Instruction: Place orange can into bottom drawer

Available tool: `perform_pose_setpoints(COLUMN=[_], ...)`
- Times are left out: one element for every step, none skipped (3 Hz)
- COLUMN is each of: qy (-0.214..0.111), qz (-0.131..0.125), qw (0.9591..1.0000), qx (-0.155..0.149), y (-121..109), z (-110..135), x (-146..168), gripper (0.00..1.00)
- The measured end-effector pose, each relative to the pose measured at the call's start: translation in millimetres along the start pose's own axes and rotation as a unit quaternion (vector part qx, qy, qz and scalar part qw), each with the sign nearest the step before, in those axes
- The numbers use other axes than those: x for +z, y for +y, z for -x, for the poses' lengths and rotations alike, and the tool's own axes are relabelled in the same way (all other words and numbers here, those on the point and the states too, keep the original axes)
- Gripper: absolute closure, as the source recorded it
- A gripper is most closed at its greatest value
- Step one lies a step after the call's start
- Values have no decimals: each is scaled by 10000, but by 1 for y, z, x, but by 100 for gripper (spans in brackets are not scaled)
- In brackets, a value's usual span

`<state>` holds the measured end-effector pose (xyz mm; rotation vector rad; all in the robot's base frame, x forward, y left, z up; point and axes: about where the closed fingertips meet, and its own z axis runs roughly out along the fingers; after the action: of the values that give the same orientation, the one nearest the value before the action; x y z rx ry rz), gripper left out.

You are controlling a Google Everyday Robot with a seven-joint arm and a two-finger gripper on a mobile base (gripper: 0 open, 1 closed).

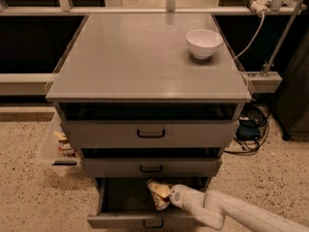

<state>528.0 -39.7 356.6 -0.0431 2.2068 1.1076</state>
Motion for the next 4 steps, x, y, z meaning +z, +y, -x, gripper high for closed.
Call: perform_pose_setpoints(qy=[173, 209, 212, 246], qz=[-240, -517, -764, -957], qw=[9989, 9959, 9913, 9867], qx=[375, 713, 1051, 1290], y=[-30, -63, -99, -125], z=[-16, -24, -31, -38], x=[13, 19, 25, 29], gripper=[100, 100, 100, 100])
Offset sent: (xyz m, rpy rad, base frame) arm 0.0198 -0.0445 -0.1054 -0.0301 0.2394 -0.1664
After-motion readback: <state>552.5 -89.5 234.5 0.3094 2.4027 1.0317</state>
